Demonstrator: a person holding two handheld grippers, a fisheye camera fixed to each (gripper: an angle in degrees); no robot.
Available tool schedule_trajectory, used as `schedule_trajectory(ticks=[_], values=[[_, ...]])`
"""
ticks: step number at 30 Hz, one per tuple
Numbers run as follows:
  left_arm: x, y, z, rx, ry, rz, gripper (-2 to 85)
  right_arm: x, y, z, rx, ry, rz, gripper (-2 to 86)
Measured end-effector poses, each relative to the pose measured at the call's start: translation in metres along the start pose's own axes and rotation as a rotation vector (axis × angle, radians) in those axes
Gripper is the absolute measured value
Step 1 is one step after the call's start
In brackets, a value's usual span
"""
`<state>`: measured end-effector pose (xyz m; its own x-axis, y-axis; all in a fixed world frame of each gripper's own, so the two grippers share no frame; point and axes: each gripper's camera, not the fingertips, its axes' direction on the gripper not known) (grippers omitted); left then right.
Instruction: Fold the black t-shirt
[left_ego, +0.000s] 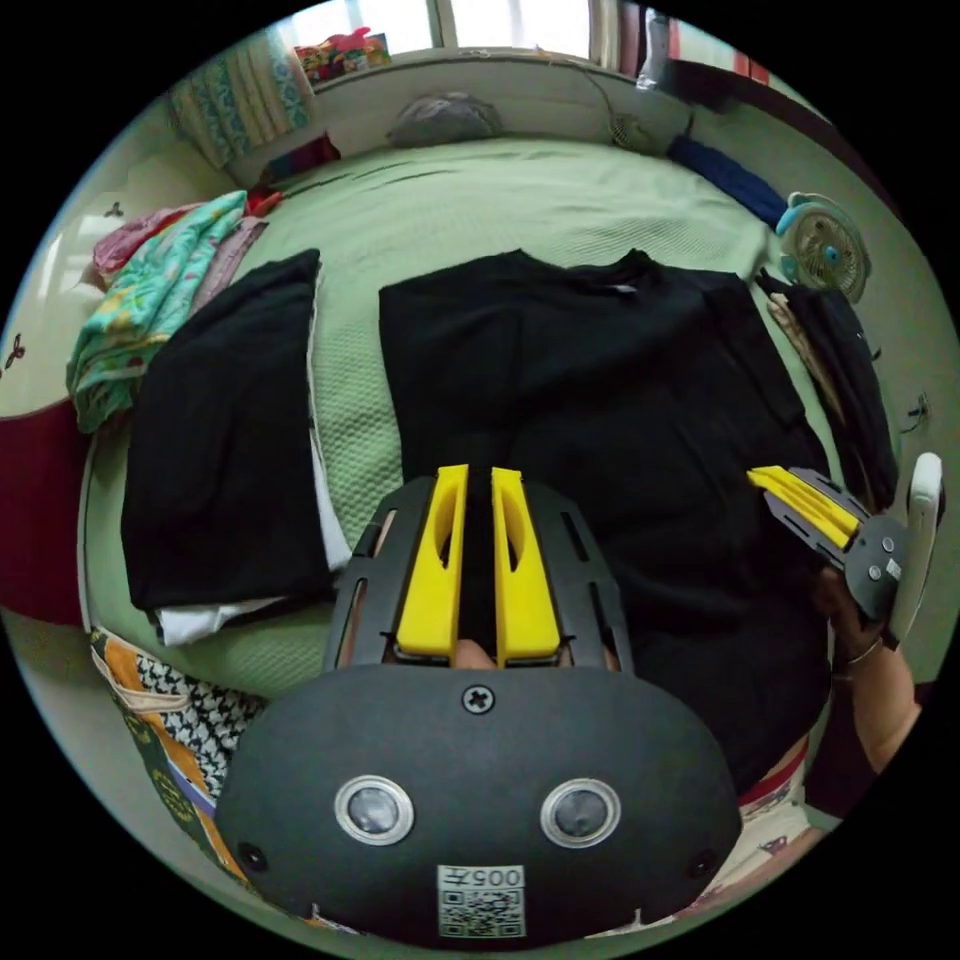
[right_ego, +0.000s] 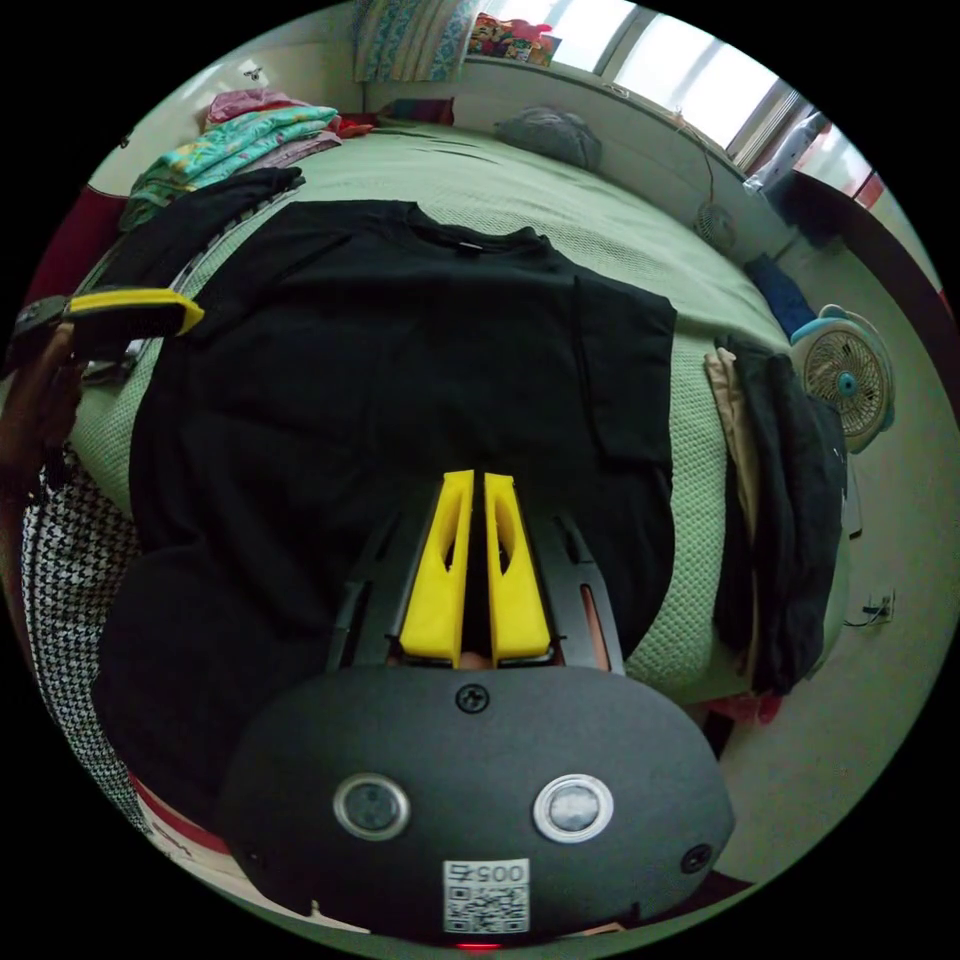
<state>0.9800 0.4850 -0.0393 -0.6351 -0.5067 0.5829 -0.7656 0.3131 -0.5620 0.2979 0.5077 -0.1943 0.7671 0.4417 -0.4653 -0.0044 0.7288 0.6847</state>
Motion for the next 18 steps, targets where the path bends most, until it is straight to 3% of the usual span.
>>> schedule_trajectory(ticks=[18], values=[[-0.012, 0.031, 0.004, -0.008, 0.042, -0.168, 6.7, 0.066, 0.057, -0.02, 0.038, -0.199, 0.139, 1.2]])
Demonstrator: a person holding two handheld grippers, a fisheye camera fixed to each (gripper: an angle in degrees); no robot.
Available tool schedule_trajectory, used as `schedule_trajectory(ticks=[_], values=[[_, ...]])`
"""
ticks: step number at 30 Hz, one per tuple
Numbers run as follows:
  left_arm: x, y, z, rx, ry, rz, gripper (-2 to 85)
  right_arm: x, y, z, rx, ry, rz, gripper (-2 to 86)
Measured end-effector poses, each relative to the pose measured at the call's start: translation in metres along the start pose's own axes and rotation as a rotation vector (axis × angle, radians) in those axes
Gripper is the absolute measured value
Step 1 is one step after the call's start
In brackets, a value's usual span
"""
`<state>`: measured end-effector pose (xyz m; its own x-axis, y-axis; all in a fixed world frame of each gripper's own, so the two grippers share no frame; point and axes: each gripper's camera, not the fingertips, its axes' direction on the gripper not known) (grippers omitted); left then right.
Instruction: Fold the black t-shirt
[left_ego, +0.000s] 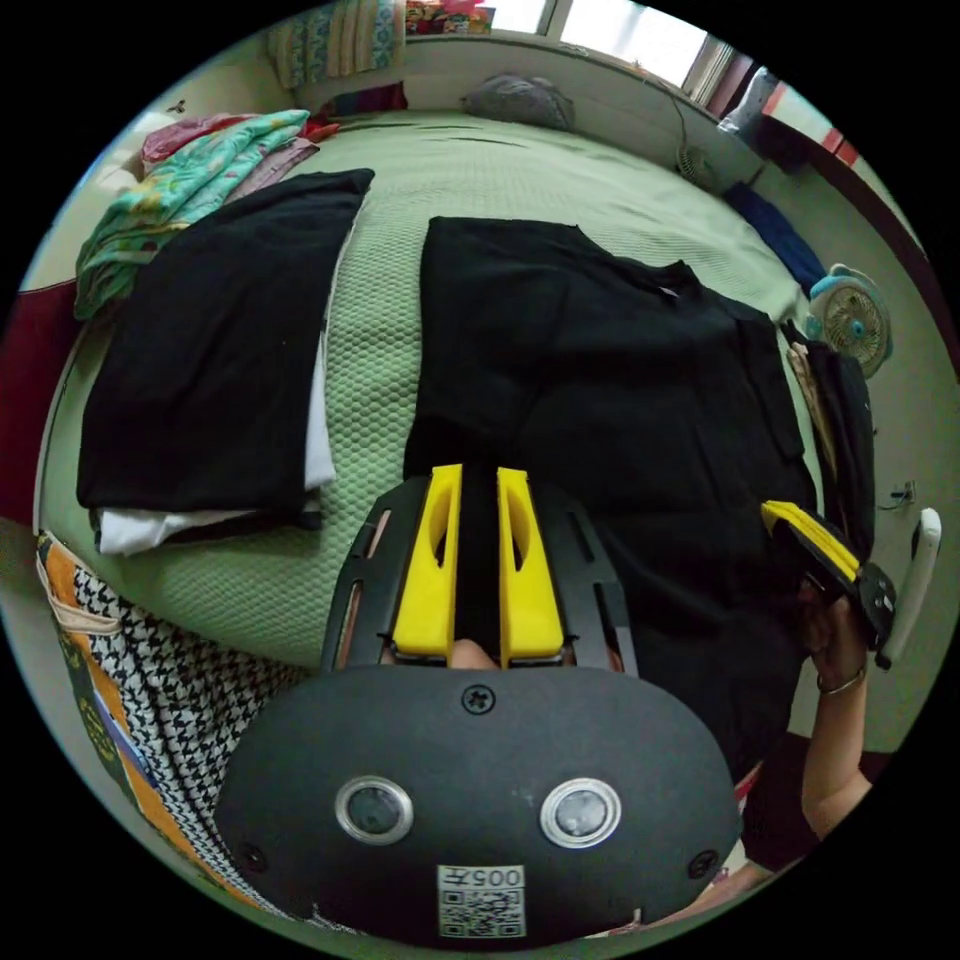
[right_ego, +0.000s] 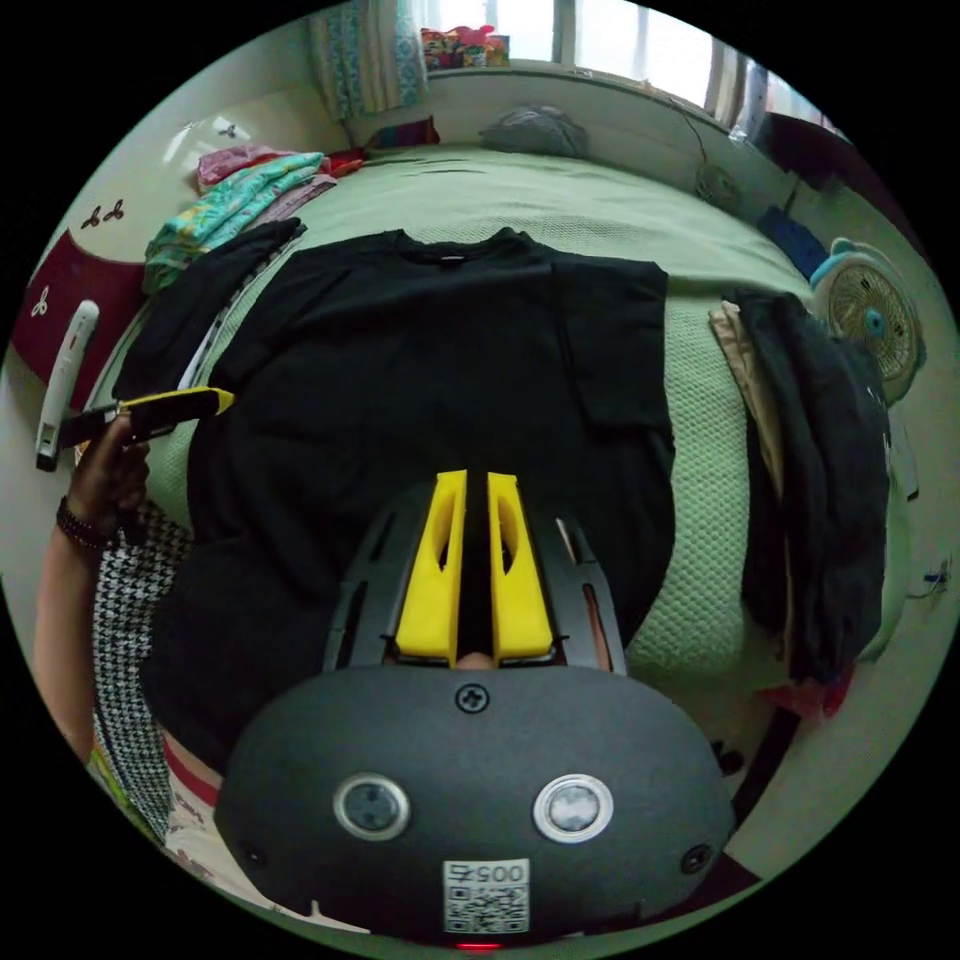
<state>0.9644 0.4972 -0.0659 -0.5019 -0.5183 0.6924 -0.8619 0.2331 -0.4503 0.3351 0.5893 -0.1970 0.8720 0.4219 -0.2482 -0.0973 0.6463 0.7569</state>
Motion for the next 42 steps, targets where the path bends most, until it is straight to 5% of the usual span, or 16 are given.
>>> schedule_trajectory(ticks=[9, 16, 26, 30, 42], values=[[-0.026, 0.049, -0.012, 0.023, 0.159, -0.111, 10.2, 0.056, 0.057, -0.033, 0.016, 0.089, 0.229, 4.9], [-0.017, 0.058, -0.003, -0.041, 0.027, -0.072, 12.6, 0.071, 0.071, -0.038, 0.007, 0.074, 0.292, 6.1], [-0.009, 0.074, -0.006, -0.078, -0.056, 0.012, 9.1, 0.068, 0.085, -0.036, -0.035, 0.103, 0.198, -0.6], [-0.014, 0.088, -0.023, 0.025, 0.065, 0.034, 3.3, 0.071, 0.09, -0.054, 0.002, 0.067, 0.159, -1.1], [-0.029, 0.048, -0.085, 0.201, 0.034, 0.034, 2.3, 0.08, 0.031, -0.104, 0.192, 0.189, 0.076, -1.3]])
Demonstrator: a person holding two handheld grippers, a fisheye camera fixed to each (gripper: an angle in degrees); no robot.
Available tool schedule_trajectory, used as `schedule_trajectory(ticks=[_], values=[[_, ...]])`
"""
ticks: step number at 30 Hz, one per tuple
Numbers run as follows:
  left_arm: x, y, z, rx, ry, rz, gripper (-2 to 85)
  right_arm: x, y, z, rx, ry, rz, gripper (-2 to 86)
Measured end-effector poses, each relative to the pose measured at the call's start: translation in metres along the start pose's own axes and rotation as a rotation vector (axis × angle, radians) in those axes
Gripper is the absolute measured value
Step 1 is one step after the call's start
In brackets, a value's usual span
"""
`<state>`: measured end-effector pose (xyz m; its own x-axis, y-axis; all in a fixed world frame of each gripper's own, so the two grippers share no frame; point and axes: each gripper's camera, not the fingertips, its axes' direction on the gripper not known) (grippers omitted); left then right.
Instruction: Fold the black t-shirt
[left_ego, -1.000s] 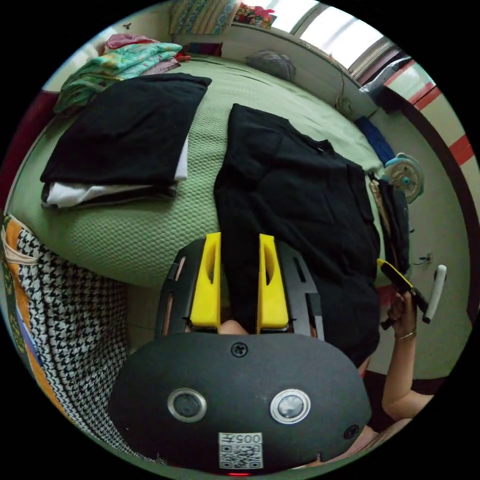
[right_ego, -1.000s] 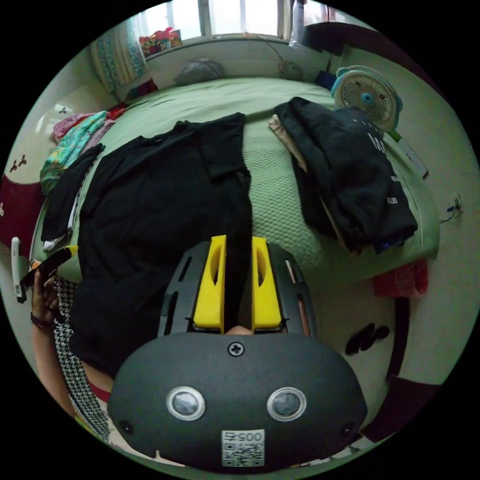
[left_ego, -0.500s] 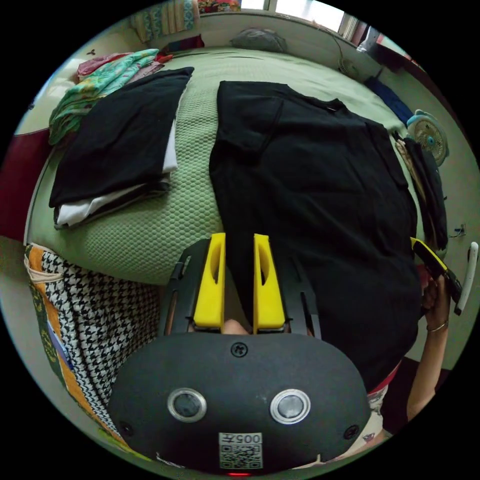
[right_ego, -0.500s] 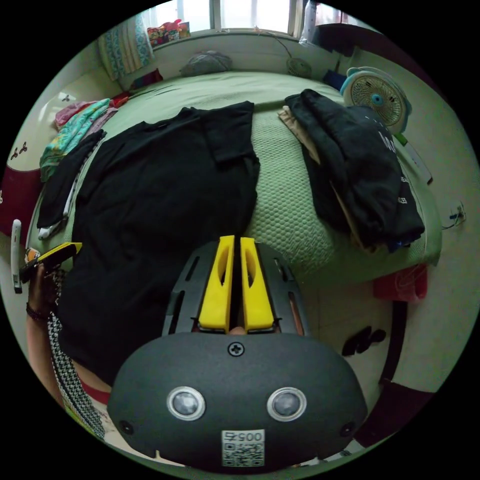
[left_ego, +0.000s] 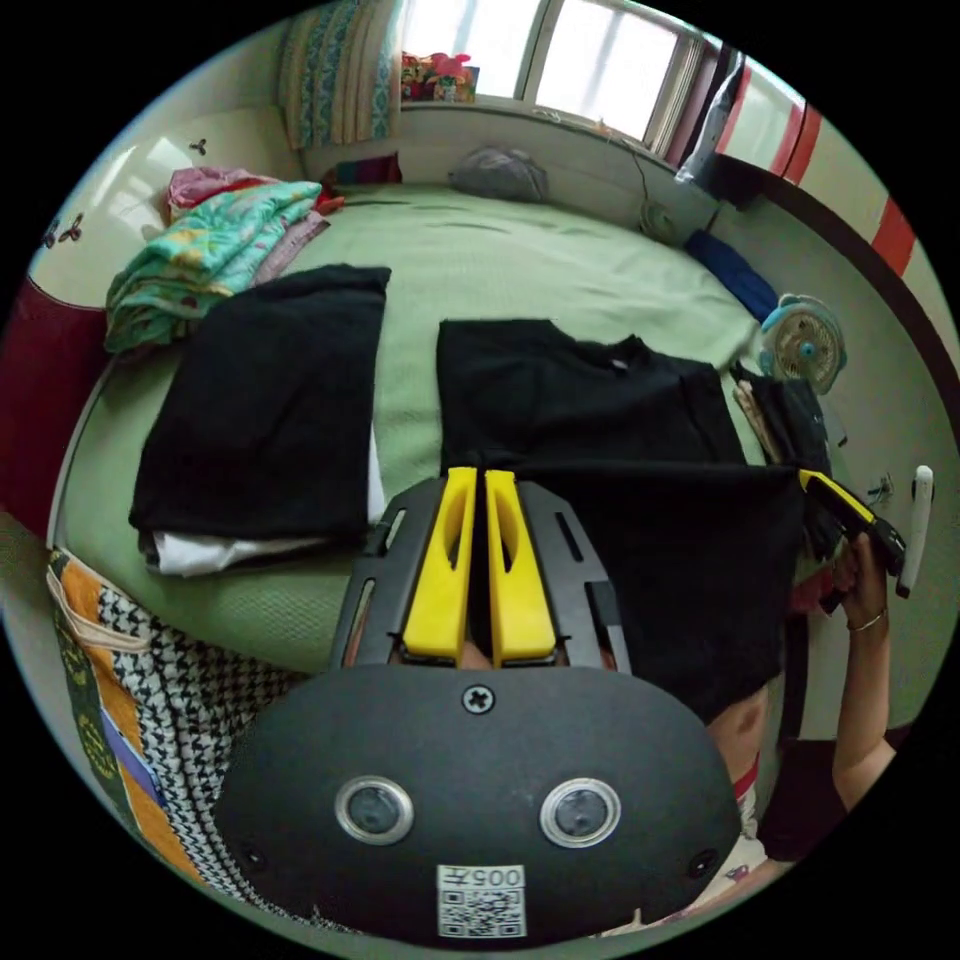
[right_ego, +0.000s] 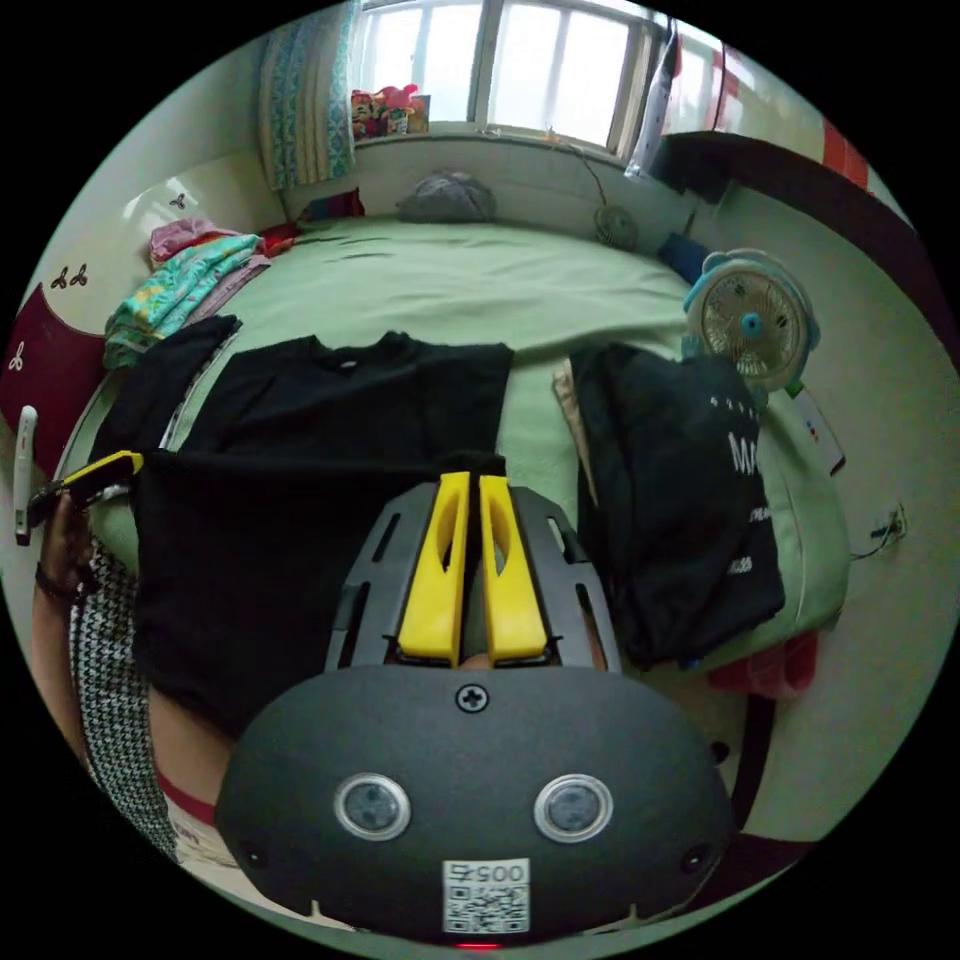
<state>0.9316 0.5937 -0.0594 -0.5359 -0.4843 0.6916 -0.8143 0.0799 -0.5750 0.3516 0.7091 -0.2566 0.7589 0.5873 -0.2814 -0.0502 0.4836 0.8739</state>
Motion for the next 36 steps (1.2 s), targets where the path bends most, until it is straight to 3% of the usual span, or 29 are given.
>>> schedule_trajectory(ticks=[6, 11, 21, 30, 33, 36], values=[[-0.007, -0.004, 0.005, -0.023, 0.047, -0.089, 4.8, 0.004, -0.021, 0.022, -0.066, 0.042, 0.103, 0.6], [-0.005, 0.039, -0.006, -0.044, -0.022, -0.032, 5.3, 0.017, 0.019, 0.007, -0.076, 0.004, 0.089, 4.6], [-0.004, 0.12, -0.022, -0.156, 0.032, -0.026, 7.9, 0.028, 0.091, 0.003, -0.229, -0.045, 0.07, 7.7], [0.001, 0.157, -0.049, -0.136, 0.009, -0.059, 9.9, 0.003, 0.11, -0.01, -0.224, 0.053, -0.087, -1.0], [0.006, 0.168, -0.057, -0.141, -0.003, -0.037, 10.3, 0.021, 0.112, -0.023, -0.19, 0.115, 0.004, -1.2], [0.009, 0.178, -0.062, -0.154, -0.015, -0.028, 10.6, 0.04, 0.118, -0.029, -0.193, 0.014, 0.104, -1.3]])
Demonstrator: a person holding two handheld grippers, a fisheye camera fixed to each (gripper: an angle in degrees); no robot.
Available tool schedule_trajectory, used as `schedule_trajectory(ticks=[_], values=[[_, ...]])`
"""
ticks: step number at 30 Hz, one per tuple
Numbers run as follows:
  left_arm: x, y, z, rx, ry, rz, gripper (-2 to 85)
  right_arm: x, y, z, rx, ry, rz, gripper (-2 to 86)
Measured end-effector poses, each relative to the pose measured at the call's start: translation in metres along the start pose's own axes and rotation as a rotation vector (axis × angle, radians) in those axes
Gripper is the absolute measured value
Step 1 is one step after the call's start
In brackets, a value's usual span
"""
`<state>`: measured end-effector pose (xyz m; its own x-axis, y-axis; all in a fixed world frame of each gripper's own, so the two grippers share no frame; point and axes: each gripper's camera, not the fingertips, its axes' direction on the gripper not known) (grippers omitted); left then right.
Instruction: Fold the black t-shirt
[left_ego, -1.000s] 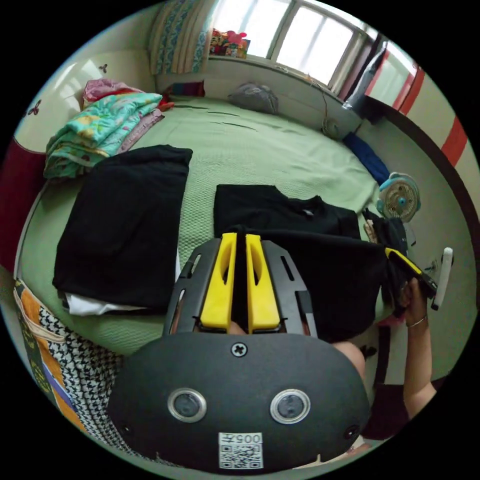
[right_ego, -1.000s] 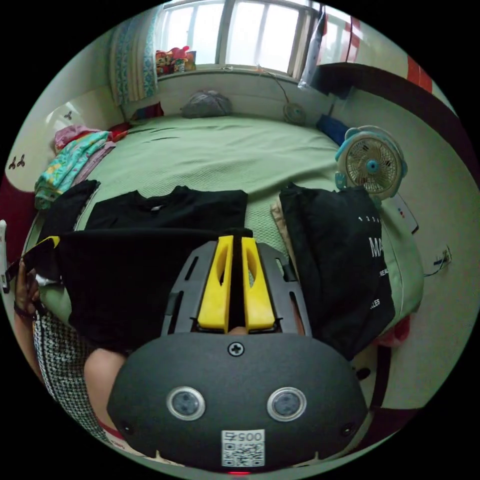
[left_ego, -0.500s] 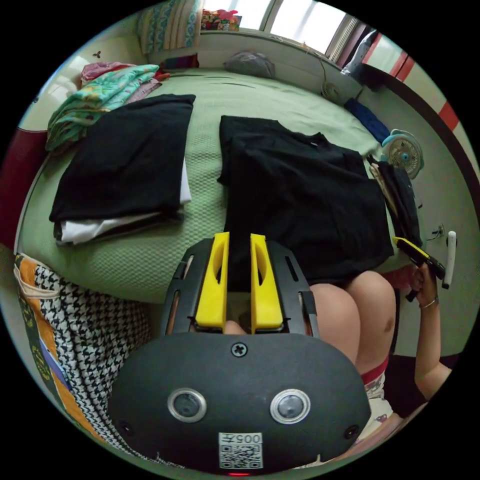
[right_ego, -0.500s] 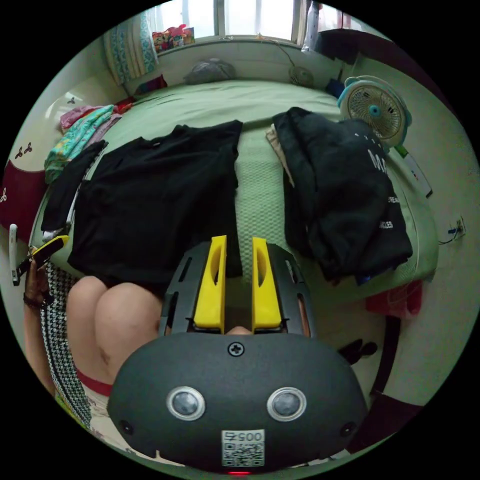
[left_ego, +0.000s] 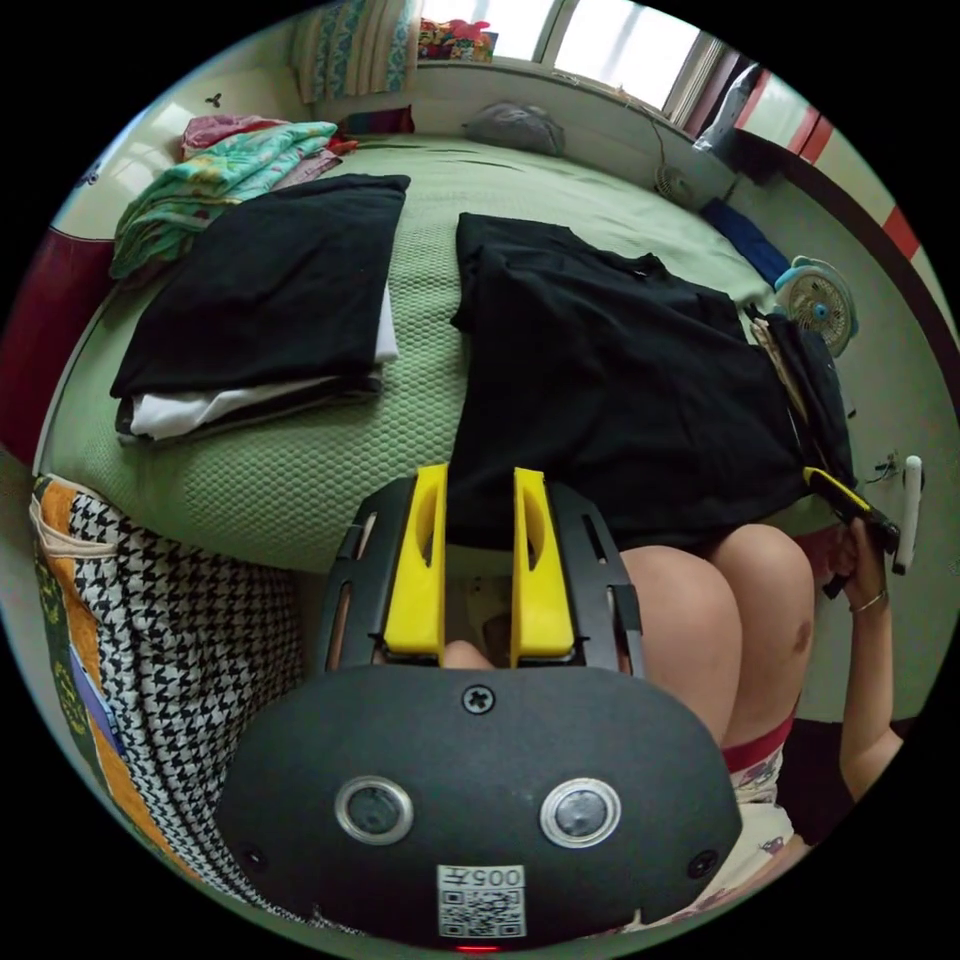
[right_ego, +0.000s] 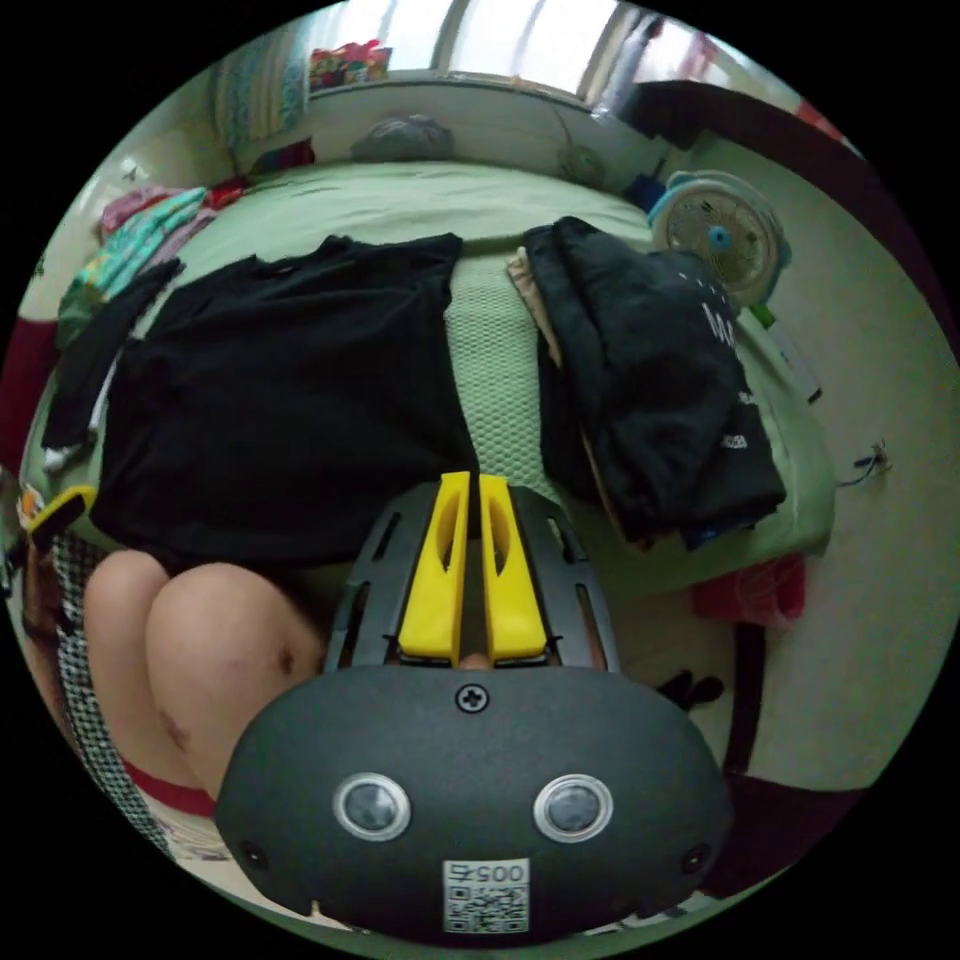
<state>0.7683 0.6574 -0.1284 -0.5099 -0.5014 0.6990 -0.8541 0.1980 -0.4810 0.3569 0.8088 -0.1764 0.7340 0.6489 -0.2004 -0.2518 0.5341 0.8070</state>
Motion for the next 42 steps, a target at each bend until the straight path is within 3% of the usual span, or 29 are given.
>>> schedule_trajectory(ticks=[13, 18, 21, 30, 38, 42], values=[[0.011, 0.051, -0.023, -0.072, -0.011, -0.013, 9.2, -0.013, 0.042, -0.012, 0.026, 0.136, -0.099, -1.1], [0.024, 0.075, -0.047, -0.058, 0.004, 0.009, 2.7, -0.007, 0.056, -0.027, 0.038, 0.138, -0.074, -1.3], [0.041, 0.093, -0.074, -0.028, -0.071, 0.075, 1.5, -0.002, 0.064, -0.049, -0.003, 0.051, -0.082, -1.4], [0.051, 0.147, -0.196, 0.134, -0.066, 0.027, 0.9, 0.037, 0.112, -0.151, 0.115, -0.086, 0.017, -1.5], [0.053, 0.196, -0.243, 0.099, 0.029, -0.02, 0.9, 0.052, 0.159, -0.212, 0.122, -0.096, -0.003, -1.6], [0.064, 0.216, -0.264, 0.087, -0.015, 0.033, 1.0, 0.054, 0.18, -0.236, 0.115, -0.1, -0.016, -1.6]])
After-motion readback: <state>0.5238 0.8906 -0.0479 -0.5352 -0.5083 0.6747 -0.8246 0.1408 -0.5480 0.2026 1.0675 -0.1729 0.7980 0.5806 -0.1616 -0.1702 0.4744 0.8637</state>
